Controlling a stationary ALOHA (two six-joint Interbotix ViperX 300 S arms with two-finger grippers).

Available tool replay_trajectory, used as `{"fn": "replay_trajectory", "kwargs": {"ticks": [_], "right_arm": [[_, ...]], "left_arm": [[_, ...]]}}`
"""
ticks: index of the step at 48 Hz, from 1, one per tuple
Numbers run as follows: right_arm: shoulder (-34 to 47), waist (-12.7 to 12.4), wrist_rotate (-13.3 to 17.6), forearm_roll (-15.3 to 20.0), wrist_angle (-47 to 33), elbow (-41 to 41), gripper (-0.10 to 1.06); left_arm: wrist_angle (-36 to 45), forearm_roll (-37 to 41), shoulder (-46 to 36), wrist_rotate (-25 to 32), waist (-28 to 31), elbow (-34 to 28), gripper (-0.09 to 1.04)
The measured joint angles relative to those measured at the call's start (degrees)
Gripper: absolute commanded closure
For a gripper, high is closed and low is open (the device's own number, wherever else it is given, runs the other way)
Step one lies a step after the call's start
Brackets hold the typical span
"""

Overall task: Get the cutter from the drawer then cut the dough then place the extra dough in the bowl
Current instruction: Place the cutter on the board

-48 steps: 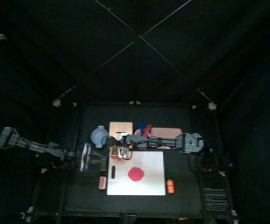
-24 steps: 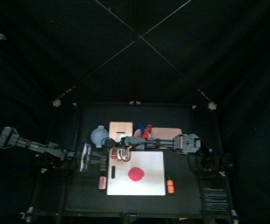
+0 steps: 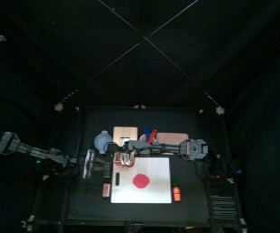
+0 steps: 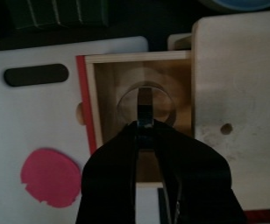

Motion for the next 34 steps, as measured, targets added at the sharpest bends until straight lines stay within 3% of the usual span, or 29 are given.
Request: {"fn": "replay_trajectory", "kwargs": {"ticks": [17,21,28,34], "right_arm": [[0.1,1.2,0.4,-4.3,11.5,-13.9,0.47],[0.0,1.3,2.4,-3.8,13.3,-16.5,0.47],[-0.7,1.2,5.6,-3.1,16.5,-16.3,0.48],[-3.6,1.2,6.1,-3.1,18.5,-12.0,0.48]], "left_arm": [[0.5,0.0,0.0,0.0,0.1,0.0,0.3],[0.5,0.0,0.0,0.0,0.1,0.0,0.3],[0.4,0.0,0.0,0.0,0.0,0.0,0.3],[0.5,0.0,0.0,0.0,0.1,0.0,0.3]]}}
